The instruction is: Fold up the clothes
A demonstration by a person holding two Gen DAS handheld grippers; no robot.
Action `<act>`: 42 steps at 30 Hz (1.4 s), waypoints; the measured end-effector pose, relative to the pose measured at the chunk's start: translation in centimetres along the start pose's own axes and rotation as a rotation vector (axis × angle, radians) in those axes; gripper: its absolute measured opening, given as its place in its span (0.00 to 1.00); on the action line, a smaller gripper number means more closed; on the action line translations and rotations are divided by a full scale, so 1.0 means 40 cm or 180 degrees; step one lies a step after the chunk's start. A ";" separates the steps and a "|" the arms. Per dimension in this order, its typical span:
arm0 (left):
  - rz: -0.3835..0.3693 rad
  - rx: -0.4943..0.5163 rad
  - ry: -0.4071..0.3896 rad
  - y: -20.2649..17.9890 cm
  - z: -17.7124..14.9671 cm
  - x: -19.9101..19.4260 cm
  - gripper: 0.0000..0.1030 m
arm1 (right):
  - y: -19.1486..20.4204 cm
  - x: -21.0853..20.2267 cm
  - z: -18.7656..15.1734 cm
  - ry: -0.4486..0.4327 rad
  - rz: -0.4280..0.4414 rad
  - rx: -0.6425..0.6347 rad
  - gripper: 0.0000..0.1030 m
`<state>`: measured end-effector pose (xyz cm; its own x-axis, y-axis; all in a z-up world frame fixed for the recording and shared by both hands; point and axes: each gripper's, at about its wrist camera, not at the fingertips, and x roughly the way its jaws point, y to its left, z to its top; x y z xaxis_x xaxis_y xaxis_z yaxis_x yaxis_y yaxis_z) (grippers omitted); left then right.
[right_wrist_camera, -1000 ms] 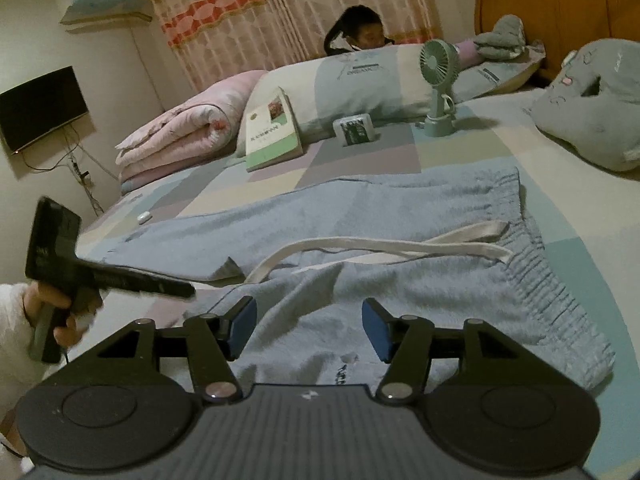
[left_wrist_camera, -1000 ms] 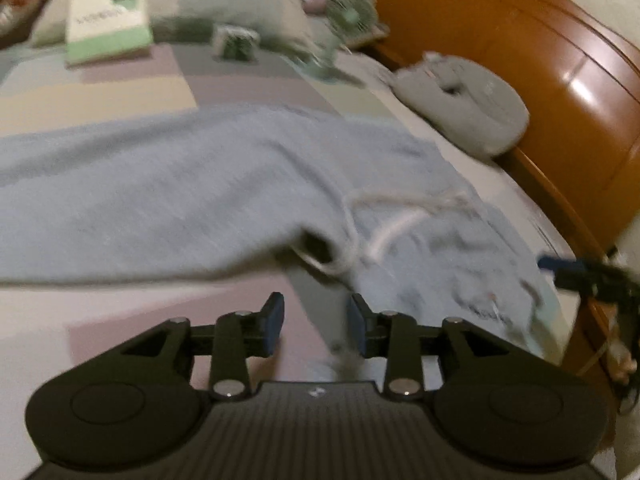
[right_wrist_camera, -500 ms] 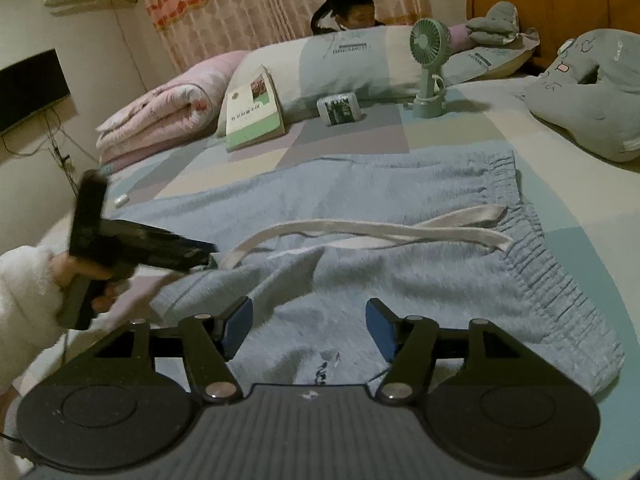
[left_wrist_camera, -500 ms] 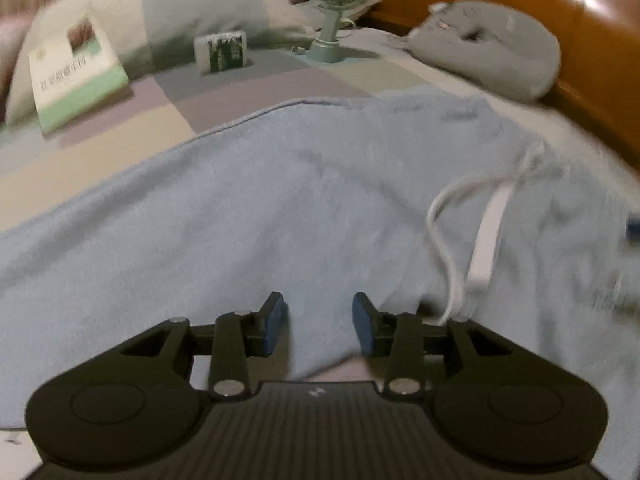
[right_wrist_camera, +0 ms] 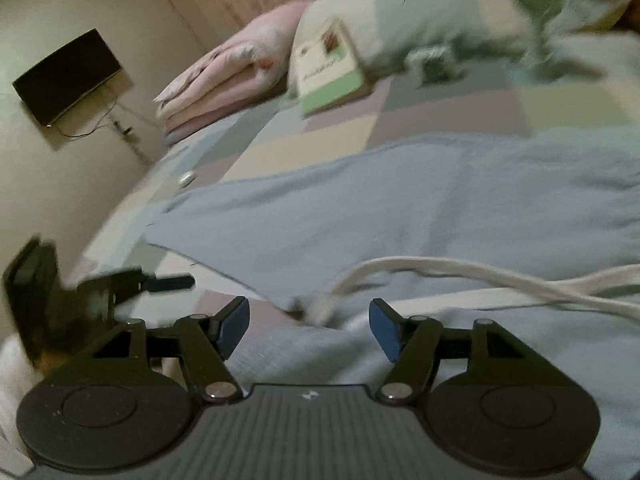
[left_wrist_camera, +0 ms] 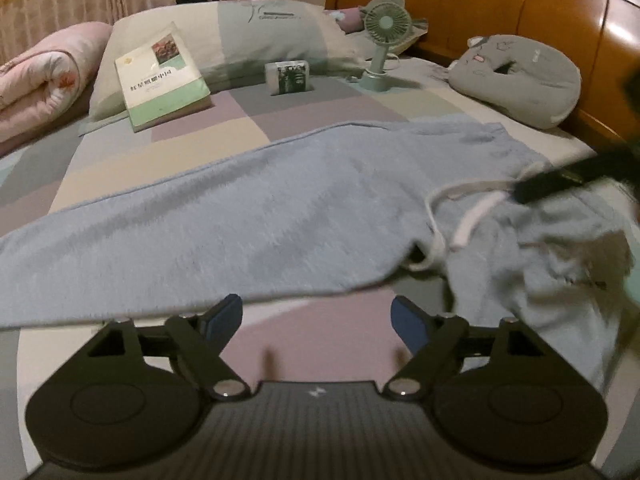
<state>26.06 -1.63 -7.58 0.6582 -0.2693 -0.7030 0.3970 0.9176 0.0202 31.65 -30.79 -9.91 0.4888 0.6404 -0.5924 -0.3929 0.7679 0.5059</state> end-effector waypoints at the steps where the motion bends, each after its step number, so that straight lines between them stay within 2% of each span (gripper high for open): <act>1: 0.0022 0.0023 0.0013 -0.009 -0.013 -0.007 0.81 | -0.001 0.033 0.010 0.0067 0.0044 0.0061 0.69; 5: 0.0072 0.0134 0.0096 -0.032 -0.056 -0.021 0.82 | -0.038 0.157 0.034 0.0344 0.0073 0.0389 0.69; 8: 0.0163 0.0216 0.0089 -0.035 -0.084 -0.041 0.82 | -0.067 0.205 0.037 0.0356 0.0034 0.0619 0.69; 11: 0.0202 0.0165 0.0052 -0.017 -0.099 -0.060 0.82 | -0.055 0.198 0.038 0.0217 0.0150 0.0675 0.69; 17: 0.0291 -0.0060 -0.0043 0.025 -0.110 -0.094 0.82 | 0.025 0.174 0.059 0.0064 0.0430 0.0473 0.72; 19: 0.0319 -0.0107 -0.0063 0.033 -0.114 -0.108 0.82 | 0.059 0.168 0.063 0.0043 0.0443 0.0360 0.76; 23: 0.0367 -0.0155 -0.0117 0.037 -0.119 -0.142 0.82 | 0.108 0.148 0.073 -0.0005 0.0496 0.0225 0.76; 32: 0.0385 -0.0219 -0.0253 0.037 -0.116 -0.215 0.82 | 0.159 0.015 0.071 -0.0192 0.0671 0.0150 0.77; 35: 0.0394 -0.0198 -0.0270 0.029 -0.116 -0.228 0.83 | 0.174 -0.022 0.033 -0.0059 0.0688 0.0086 0.77; 38: 0.0328 -0.0217 -0.0256 0.027 -0.119 -0.230 0.85 | 0.176 -0.039 -0.029 0.0171 0.0639 0.0090 0.84; 42: 0.0298 -0.0223 -0.0182 0.017 -0.114 -0.215 0.86 | 0.151 -0.021 -0.123 0.0637 0.0279 0.0169 0.84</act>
<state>17.75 2.63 -4.75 0.7264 -0.1959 -0.6587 0.2878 0.9571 0.0327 25.02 -26.63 -9.45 0.2882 0.6989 -0.6546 -0.3829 0.7107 0.5902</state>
